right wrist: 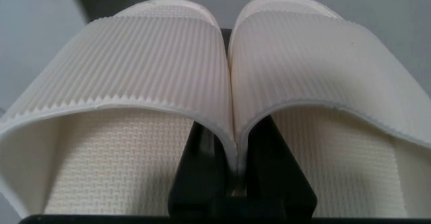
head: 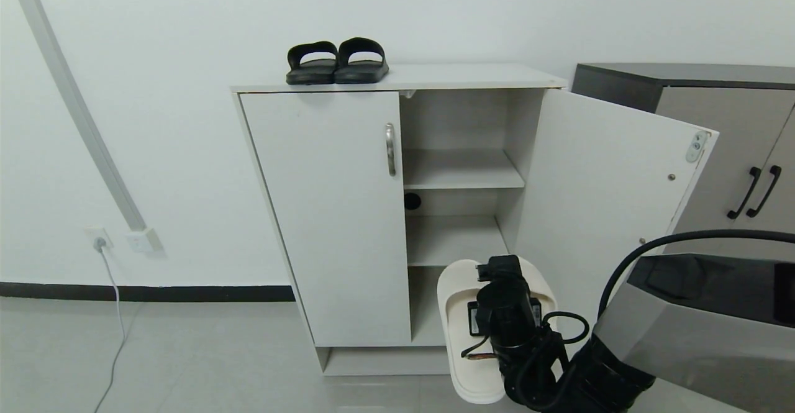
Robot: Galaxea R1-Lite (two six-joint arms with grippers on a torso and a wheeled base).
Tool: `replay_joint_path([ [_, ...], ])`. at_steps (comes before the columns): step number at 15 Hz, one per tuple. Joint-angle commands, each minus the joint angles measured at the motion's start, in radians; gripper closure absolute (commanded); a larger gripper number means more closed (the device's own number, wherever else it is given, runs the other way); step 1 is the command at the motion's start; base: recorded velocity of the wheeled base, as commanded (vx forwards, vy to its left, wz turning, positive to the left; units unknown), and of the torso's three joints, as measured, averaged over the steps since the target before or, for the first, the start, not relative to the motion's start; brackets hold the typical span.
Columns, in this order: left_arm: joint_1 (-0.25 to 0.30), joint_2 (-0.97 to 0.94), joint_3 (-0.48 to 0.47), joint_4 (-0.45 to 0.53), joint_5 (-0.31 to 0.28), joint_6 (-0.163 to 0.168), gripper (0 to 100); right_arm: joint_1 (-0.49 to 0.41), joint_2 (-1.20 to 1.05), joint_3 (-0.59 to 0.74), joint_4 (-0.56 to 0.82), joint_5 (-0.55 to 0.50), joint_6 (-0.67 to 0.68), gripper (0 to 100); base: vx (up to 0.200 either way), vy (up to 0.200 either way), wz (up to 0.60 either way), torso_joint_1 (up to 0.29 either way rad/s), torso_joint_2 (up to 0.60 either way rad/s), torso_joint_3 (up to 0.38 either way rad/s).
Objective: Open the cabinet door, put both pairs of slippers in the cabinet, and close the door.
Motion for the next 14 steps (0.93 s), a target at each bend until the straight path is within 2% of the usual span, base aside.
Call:
replay_joint_path([
  [1,0.000,0.002,0.000,0.000,0.000,-0.001,100,-0.008,0.016,0.006,-0.008,0.018,0.000,100,0.000,0.000,0.00,0.000,0.00,0.000],
  [14,0.000,0.002,0.000,0.000,0.002,-0.001,100,-0.088,0.021,0.015,-0.010,0.064,0.000,100,0.000,0.000,0.00,0.000,0.00,0.000],
])
